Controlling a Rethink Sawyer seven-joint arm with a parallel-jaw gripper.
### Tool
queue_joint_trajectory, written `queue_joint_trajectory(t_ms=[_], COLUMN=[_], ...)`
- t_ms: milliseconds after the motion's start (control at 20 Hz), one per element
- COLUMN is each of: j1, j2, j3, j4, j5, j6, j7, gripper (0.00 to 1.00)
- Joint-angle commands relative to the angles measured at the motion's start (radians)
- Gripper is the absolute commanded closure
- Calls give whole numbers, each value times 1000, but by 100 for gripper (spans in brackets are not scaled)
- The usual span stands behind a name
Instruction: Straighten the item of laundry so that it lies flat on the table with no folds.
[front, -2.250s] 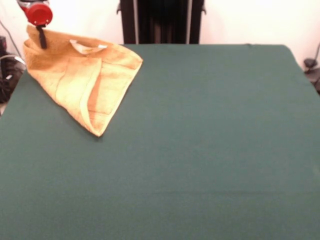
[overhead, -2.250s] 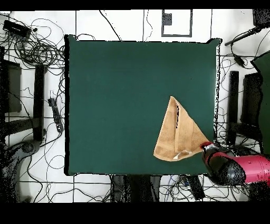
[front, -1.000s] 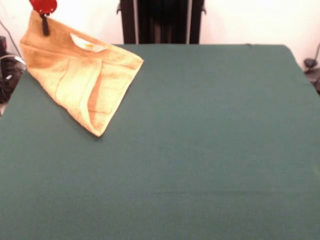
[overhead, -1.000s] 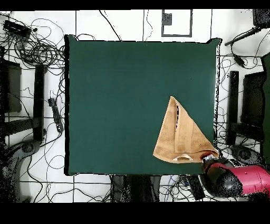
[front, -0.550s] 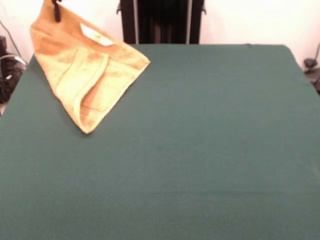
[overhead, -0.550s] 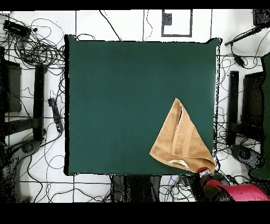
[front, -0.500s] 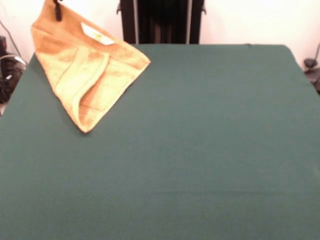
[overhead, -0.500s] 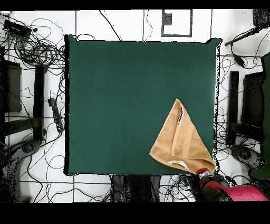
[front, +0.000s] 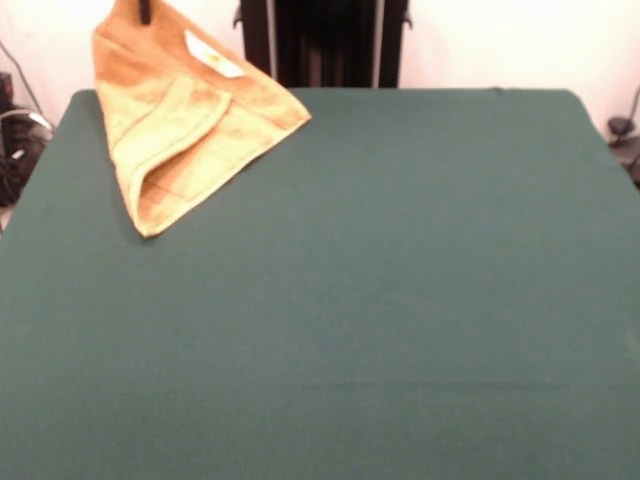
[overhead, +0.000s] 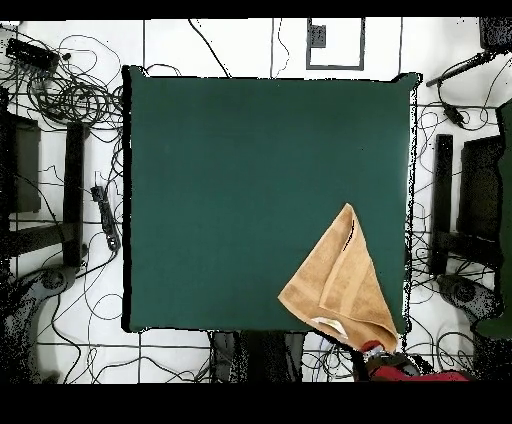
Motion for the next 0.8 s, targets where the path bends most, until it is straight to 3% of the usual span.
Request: queue_joint_trajectory(t_ms=[50, 250, 800], j1=[110, 157, 207], j2=[99, 142, 178], j3=[-79, -130, -178], j4=[-16, -48, -104], j5=[-62, -91, -9], j6=[-66, -109, -147], j7=[326, 364, 318], gripper=[100, 100, 100])
